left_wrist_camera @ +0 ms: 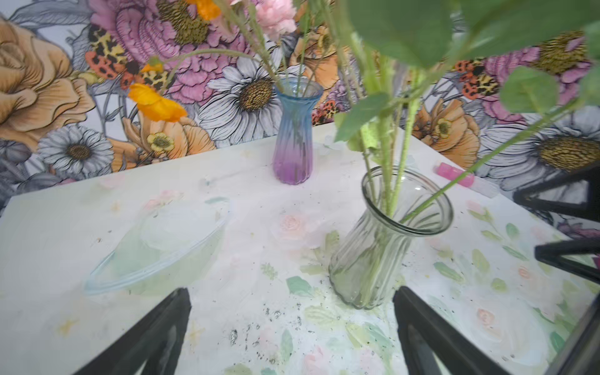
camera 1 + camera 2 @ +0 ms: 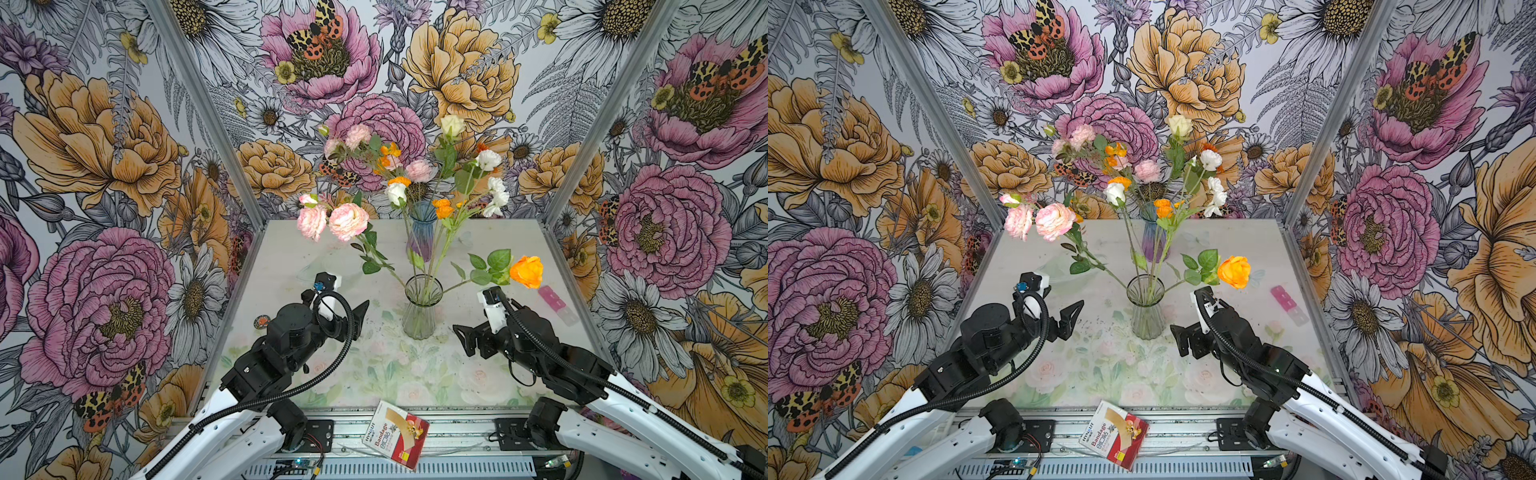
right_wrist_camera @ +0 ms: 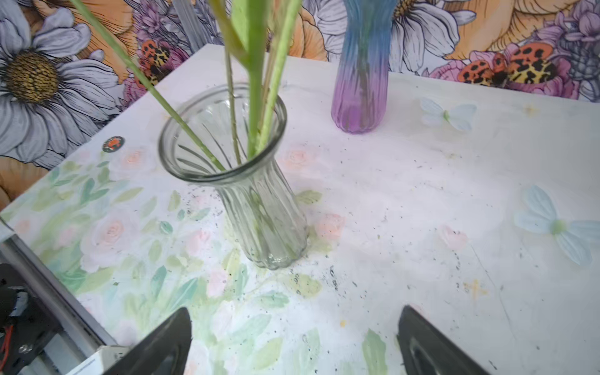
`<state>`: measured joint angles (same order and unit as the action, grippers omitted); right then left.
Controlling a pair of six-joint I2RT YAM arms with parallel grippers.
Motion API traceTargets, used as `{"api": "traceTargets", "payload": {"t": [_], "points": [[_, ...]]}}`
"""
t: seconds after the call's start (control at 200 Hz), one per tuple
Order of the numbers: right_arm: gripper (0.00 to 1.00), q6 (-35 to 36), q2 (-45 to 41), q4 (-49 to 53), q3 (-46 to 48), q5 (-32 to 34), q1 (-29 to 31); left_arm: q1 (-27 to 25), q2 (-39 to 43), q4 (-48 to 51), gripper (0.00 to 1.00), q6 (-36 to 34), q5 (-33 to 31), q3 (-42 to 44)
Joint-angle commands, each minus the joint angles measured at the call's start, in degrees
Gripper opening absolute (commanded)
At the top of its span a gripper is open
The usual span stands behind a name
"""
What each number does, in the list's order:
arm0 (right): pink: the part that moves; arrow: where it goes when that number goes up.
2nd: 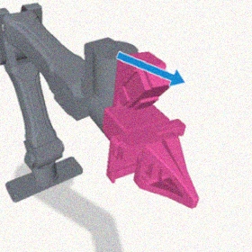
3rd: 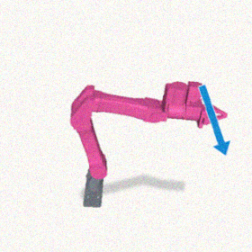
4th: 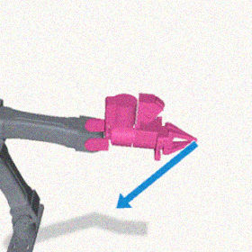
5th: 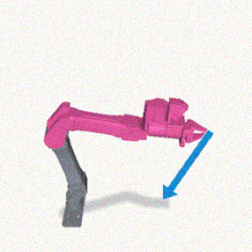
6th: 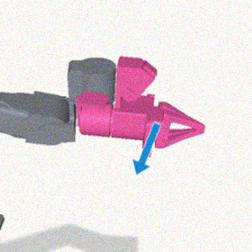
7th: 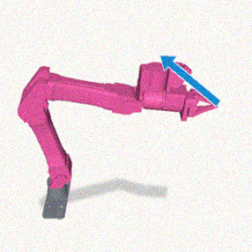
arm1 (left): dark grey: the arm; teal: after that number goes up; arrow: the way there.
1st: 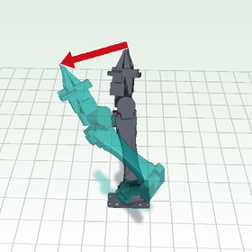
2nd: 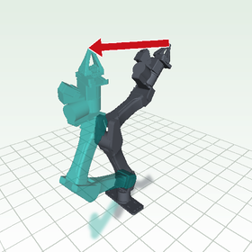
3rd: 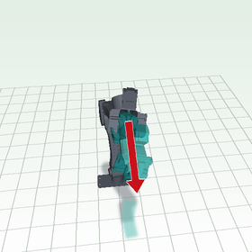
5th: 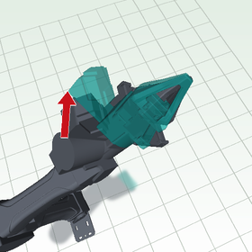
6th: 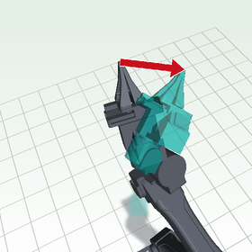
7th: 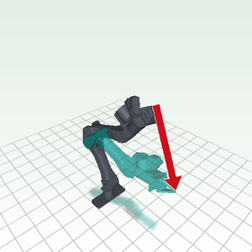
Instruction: Arrange the flowers into the vase
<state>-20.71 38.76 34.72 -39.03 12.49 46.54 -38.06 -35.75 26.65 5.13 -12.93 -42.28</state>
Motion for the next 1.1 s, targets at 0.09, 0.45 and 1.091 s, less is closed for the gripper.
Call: {"api": "traceTargets", "payload": {"t": [0.09,0.45,1.091], "points": [[0.99,-2.6,-3.9,1.0,3.3,7.5,-0.5,8.4,-0.3,1.9,0.99,9.2,-5.9,2.8],[0.99,-9.4,-3.1,-2.9,9.9,13.9,-9.8,19.8,-0.4,-13.0,0.99,13.4,-17.1,17.3],[1.00,-10.0,7.5,-31.3,18.9,-18.4,-66.0,32.1,-38.0,-60.8,0.99,-8.8,-24.5,20.7]]}}
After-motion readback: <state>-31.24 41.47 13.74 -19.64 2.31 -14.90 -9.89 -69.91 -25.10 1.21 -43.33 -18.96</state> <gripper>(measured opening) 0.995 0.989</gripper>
